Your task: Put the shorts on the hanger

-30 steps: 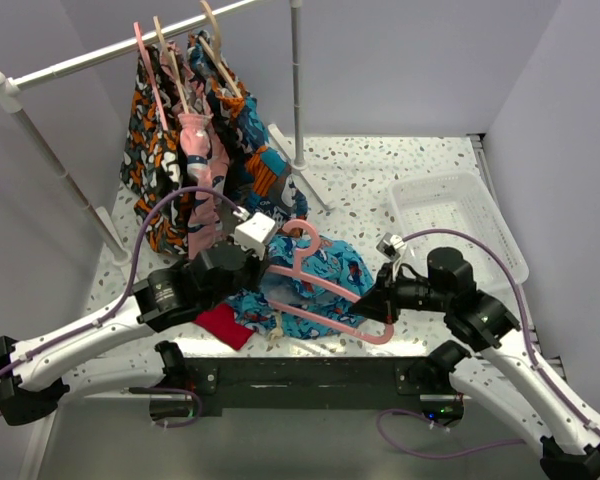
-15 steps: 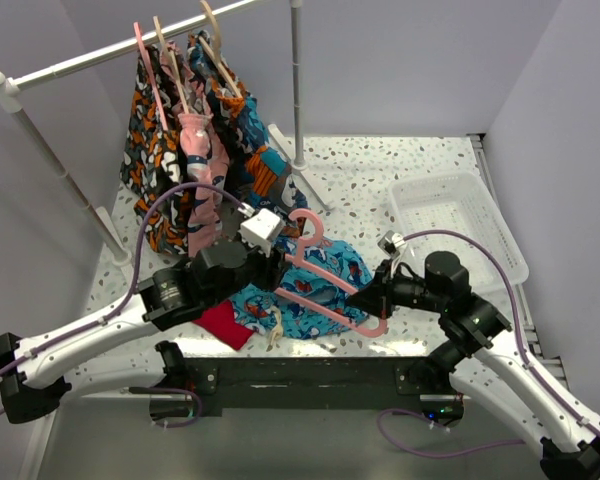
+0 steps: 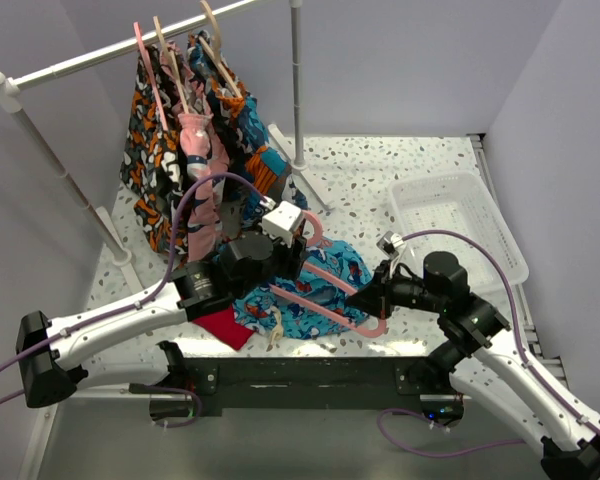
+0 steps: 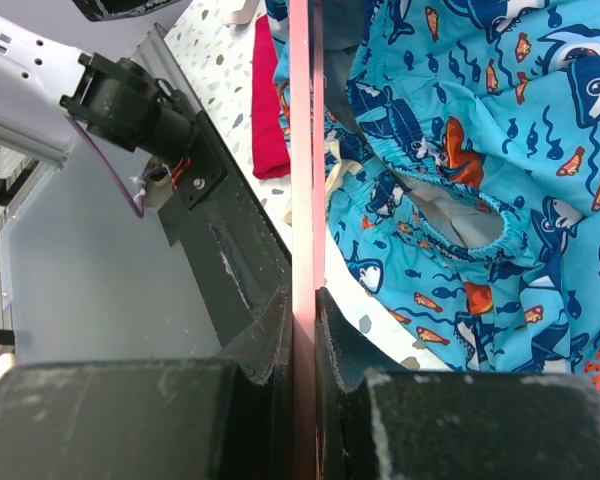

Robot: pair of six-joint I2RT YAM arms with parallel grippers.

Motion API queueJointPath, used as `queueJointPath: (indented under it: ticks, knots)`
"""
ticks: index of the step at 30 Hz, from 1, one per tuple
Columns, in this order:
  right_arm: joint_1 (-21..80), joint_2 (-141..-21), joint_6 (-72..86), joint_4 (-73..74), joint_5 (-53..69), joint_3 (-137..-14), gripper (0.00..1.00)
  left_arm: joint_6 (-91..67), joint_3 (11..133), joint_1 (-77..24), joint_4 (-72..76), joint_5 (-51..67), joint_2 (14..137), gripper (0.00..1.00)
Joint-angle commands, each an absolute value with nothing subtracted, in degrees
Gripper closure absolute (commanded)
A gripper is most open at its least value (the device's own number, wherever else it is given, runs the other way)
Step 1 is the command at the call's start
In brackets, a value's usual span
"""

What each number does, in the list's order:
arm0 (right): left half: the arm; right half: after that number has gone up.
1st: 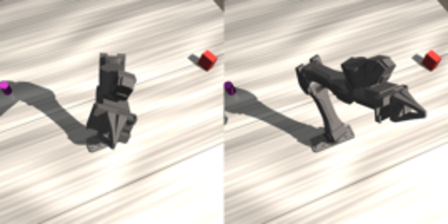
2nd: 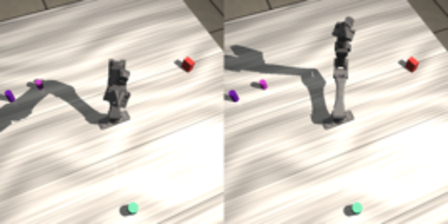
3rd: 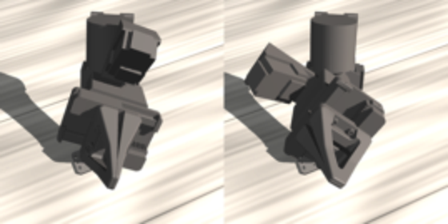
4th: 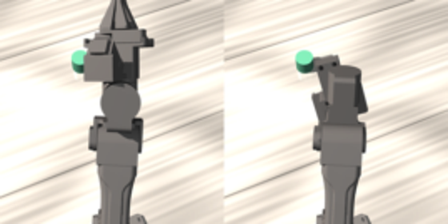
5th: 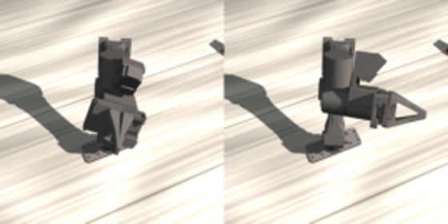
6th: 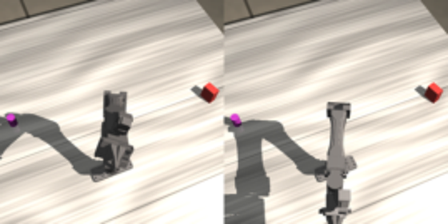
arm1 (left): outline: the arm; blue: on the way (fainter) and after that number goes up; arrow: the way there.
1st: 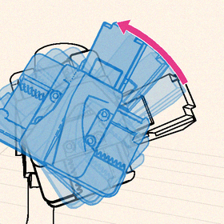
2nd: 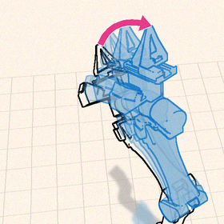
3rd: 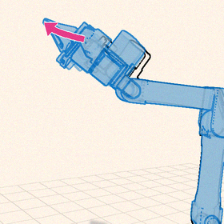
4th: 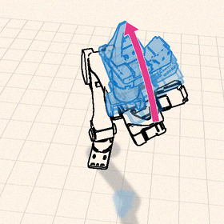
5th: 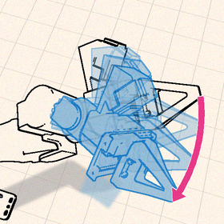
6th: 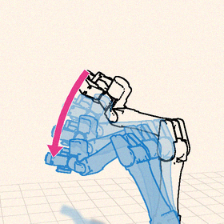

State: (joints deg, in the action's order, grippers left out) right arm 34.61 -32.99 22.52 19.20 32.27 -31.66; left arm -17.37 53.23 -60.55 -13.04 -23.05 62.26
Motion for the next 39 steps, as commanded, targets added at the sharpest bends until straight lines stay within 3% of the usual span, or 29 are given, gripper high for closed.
queueJointPath:
  ticks: [1,6,12,15,16,18,21,22,24,26,30,34,39]
  knots:
    - [34.98,-32.61,22.59,15.21,32.43,-32.08,1.00,-18.45,55.46,-60.73,-7.47,-24.61,63.45,0.42]
    - [35.07,-32.52,22.59,15.29,32.17,-32.17,1.00,-19.42,54.06,-60.82,-6.24,-24.26,64.60,0.43]
    - [35.16,-32.17,22.24,16.35,30.85,-32.52,1.00,-22.06,51.68,-60.73,-3.09,-25.67,64.60,0.57]
    - [35.24,-32.34,22.32,17.31,29.36,-32.87,1.00,-22.15,51.59,-60.73,-2.81,-25.66,65.04,0.79]
    - [35.24,-32.43,22.24,18.27,28.92,-33.48,1.00,-22.15,51.59,-60.73,-2.81,-25.93,65.04,0.91]
    - [35.24,-32.69,22.15,19.42,27.43,-34.01,0.98,-22.15,51.33,-60.73,-2.81,-26.36,64.78,1.00]
    - [35.24,-32.52,22.85,21.97,25.32,-35.68,0.67,-21.89,50.80,-60.73,-2.72,-27.24,63.99,1.00]
    - [35.24,-32.26,23.03,24.15,22.62,-37.08,0.52,-21.71,50.45,-60.73,-2.64,-27.68,63.72,1.00]
    - [35.24,-31.03,24.25,26.88,18.57,-39.27,0.45,-21.62,49.84,-60.82,-2.90,-27.95,63.11,1.00]
    - [35.33,-29.19,27.92,33.10,6.49,-46.54,0.36,-21.62,49.05,-60.82,-3.60,-28.65,62.23,1.00]
    - [35.24,-33.64,31.02,41.20,-4.65,-50.97,0.40,-21.97,47.03,-60.73,-2.99,-29.00,60.03,1.00]
    - [35.16,-41.30,34.70,35.97,3.65,-47.21,0.53,-22.06,45.97,-60.73,-1.85,-28.65,58.10,1.00]
    - [35.07,-49.89,35.77,23.32,10.45,-40.00,0.58,-21.97,45.35,-60.73,-1.41,-28.21,56.25,1.00]
